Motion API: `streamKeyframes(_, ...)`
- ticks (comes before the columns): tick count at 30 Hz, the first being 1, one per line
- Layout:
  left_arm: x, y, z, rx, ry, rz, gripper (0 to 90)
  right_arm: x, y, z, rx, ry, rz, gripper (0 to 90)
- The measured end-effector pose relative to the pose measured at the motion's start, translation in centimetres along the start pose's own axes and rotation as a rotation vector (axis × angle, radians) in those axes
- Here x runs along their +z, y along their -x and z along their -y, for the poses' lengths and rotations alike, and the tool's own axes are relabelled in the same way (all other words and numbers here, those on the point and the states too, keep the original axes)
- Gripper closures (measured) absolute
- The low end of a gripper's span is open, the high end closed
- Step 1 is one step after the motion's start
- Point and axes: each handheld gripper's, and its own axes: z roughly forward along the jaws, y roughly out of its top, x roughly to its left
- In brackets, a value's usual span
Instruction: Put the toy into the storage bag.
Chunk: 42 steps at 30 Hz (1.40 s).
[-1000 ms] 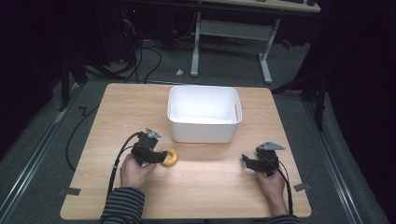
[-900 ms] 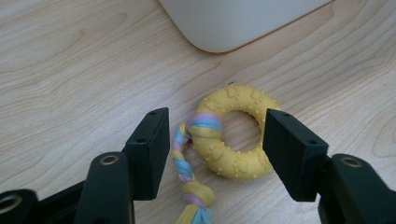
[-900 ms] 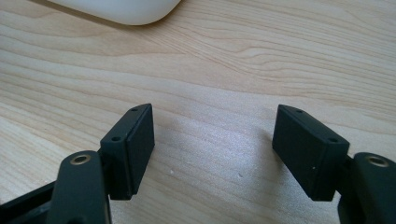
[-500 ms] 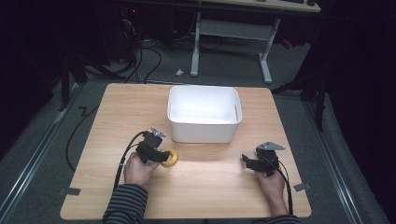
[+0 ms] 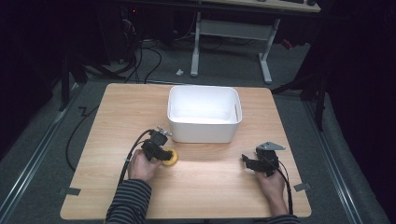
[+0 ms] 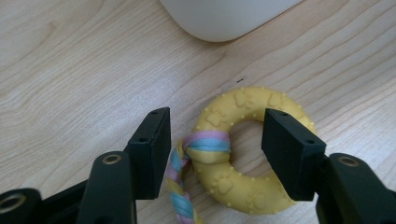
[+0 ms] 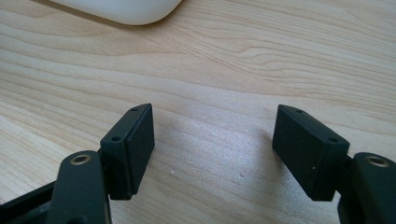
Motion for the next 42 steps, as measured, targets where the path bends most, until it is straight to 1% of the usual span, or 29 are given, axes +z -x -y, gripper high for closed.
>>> streamKeyframes(5,0.4,-0.1,0.1,0.005,-0.014,-0.001,43.5,0.0,0.0,0.0,-0.001,0.000,0.000,30.1)
streamKeyframes(7,0.5,0.0,0.2,0.019,-0.025,-0.017,43.8,0.0,0.0,0.0,-0.001,0.001,0.000,30.1)
streamKeyframes(9,0.6,0.0,0.2,0.025,-0.029,-0.021,43.9,0.0,0.0,0.0,0.000,0.000,0.000,30.1)
streamKeyframes(10,0.7,0.0,0.2,0.021,-0.034,-0.014,44.2,0.0,0.0,0.0,0.000,0.000,0.000,30.1)
streamKeyframes(12,0.9,-0.1,0.2,0.022,-0.038,-0.013,45.1,0.0,0.0,0.0,-0.001,0.001,0.000,30.1)
streamKeyframes(15,1.0,-0.3,0.3,0.017,-0.035,-0.001,45.8,0.0,0.0,0.0,-0.001,0.001,0.000,30.1)
streamKeyframes(18,1.2,-0.4,0.5,0.016,-0.040,-0.004,46.9,0.0,0.0,0.0,-0.001,0.001,0.001,30.1)
streamKeyframes(19,1.3,-0.6,0.6,0.006,-0.039,0.008,47.0,0.0,0.0,0.0,0.001,0.000,0.002,30.1)
streamKeyframes(20,1.3,-0.6,0.6,0.006,-0.039,0.008,47.0,0.0,0.0,0.0,0.001,0.000,0.002,30.1)
streamKeyframes(21,1.3,-0.7,0.7,-0.007,-0.038,0.016,47.0,0.0,0.0,0.0,0.001,0.000,0.001,30.1)
streamKeyframes(25,1.3,-0.9,0.7,-0.011,-0.036,0.020,47.2,0.0,0.0,0.0,-0.001,0.001,0.001,30.1)
streamKeyframes(26,1.3,-1.0,0.8,-0.012,-0.032,0.026,49.7,0.0,0.0,0.0,-0.001,0.001,0.001,30.1)
streamKeyframes(27,1.3,-1.0,0.8,-0.012,-0.032,0.026,50.2,0.0,0.0,0.0,-0.001,0.001,0.001,30.1)
streamKeyframes(29,1.3,-1.2,0.8,-0.017,-0.033,0.041,51.6,0.0,0.0,0.0,0.001,0.000,0.002,30.1)
streamKeyframes(31,1.3,-1.2,0.8,-0.018,-0.034,0.043,52.8,0.0,0.0,0.0,0.000,0.001,0.000,30.1)
streamKeyframes(33,1.2,-1.1,0.8,-0.014,-0.028,0.035,53.4,0.0,0.0,0.0,0.000,0.001,0.000,30.1)
streamKeyframes(35,1.2,-1.0,0.8,-0.013,-0.028,0.037,55.0,0.0,0.0,0.0,0.000,0.001,0.000,30.1)
streamKeyframes(36,1.2,-1.2,0.8,-0.012,-0.030,0.048,55.5,0.0,0.0,0.0,-0.001,0.001,0.001,30.1)
streamKeyframes(42,1.2,-1.2,0.8,-0.015,-0.031,0.047,57.9,0.0,0.0,0.0,-0.001,0.001,0.001,30.1)
